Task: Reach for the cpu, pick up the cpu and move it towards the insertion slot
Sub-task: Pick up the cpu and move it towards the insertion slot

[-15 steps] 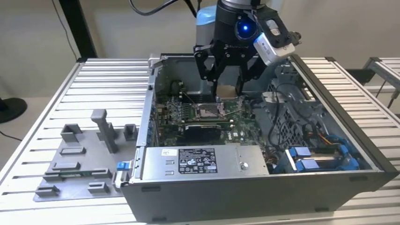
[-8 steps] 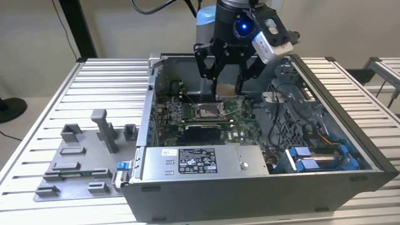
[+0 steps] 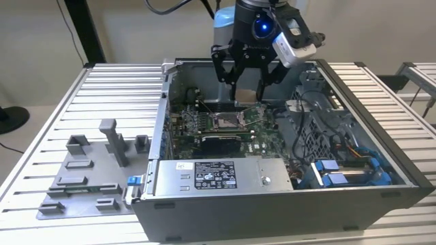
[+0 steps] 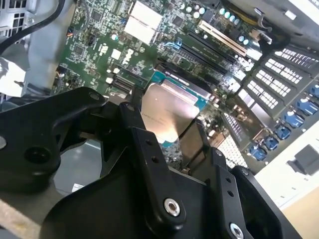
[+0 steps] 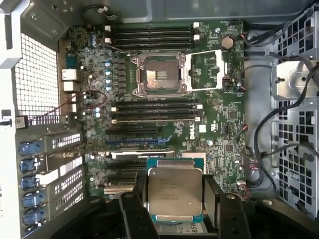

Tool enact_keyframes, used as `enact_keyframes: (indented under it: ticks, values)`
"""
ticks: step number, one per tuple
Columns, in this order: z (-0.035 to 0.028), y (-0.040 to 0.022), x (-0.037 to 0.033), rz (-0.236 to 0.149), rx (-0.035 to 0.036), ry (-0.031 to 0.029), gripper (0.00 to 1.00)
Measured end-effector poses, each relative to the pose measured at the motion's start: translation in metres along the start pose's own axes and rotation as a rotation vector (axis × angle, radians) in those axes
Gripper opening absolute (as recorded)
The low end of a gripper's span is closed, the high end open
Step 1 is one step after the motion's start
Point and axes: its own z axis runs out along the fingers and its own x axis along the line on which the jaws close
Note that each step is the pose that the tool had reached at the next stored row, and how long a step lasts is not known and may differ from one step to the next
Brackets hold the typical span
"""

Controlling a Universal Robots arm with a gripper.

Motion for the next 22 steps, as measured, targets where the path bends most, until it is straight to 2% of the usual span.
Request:
enact_keyframes:
  ticks: [6, 10, 16, 22]
  values:
    - [0.0002, 0.0051, 0.0000, 0.022, -0.0001, -0.0008, 0.00]
    - [0.0008, 0.0127, 0.0004, 0.028, -0.0001, -0.0011, 0.00]
    - [0.0036, 0.0315, 0.0004, 0.029, -0.0002, -0.0011, 0.00]
    - [0.0079, 0.0522, -0.0036, 0.029, 0.0000, -0.0010, 0.00]
